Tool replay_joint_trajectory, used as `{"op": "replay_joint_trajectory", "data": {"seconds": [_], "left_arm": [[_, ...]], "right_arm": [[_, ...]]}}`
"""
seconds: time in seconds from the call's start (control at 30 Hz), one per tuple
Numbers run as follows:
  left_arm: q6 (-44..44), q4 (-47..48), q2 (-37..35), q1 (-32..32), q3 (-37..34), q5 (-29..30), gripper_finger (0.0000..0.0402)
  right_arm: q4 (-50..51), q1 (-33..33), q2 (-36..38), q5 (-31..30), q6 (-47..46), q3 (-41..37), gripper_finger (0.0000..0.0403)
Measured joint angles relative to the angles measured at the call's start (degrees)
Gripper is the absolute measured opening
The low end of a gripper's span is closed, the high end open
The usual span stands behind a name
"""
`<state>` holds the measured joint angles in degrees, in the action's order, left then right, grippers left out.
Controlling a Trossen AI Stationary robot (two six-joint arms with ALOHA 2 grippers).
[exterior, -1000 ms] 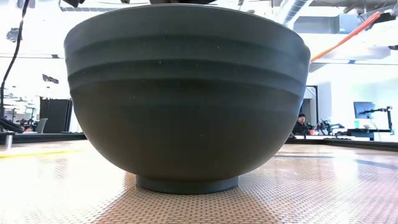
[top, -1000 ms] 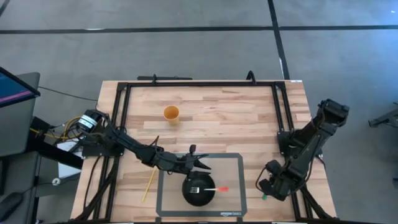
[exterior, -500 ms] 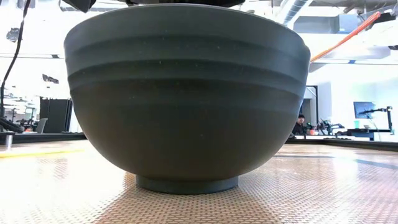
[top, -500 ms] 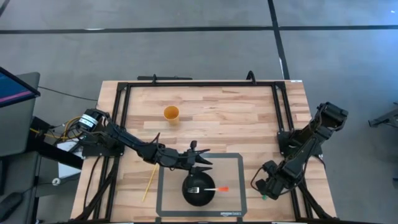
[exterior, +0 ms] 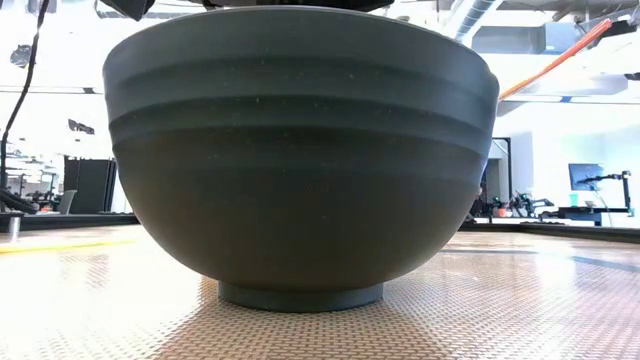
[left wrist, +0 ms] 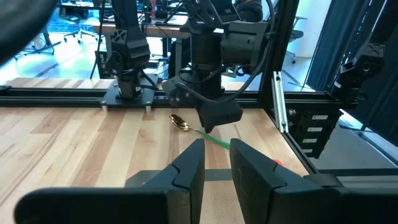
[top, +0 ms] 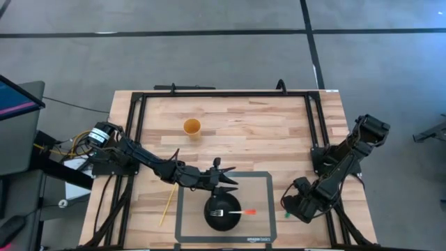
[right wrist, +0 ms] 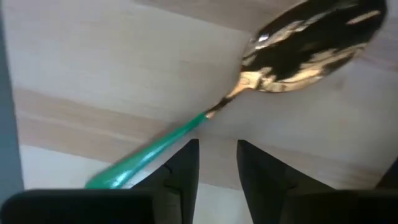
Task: Pick & Place Utensil
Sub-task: Put the green spoon into the black bowl on the transparent mat
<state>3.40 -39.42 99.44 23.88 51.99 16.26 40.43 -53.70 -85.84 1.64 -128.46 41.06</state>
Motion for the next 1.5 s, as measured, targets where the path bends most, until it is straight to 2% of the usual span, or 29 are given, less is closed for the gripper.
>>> {"op": "replay_joint_trajectory", "data": {"seconds": [0.9, 1.1, 1.37, 1.5], "left_arm": [[0.31, -0.02, 0.02, 0.02, 0.0, -0.1, 0.0077], [0.31, -0.02, 0.02, 0.04, 0.0, -0.1, 0.0077], [0.31, -0.02, 0.02, 0.13, 0.0, -0.05, 0.0077], [0.31, -0.02, 0.03, 0.13, 0.0, -0.06, 0.0077]], "right_arm": [[-2.74, -0.28, 0.02, -2.14, 1.36, 0.0, 0.0098], [-3.05, -0.25, 0.02, -7.79, 0.31, 0.0, 0.0098], [-2.94, -0.02, -0.14, -7.68, -2.16, 0.0, 0.0098], [-2.98, 0.6, -2.59, -7.79, -2.81, 0.13, 0.0098]]}}
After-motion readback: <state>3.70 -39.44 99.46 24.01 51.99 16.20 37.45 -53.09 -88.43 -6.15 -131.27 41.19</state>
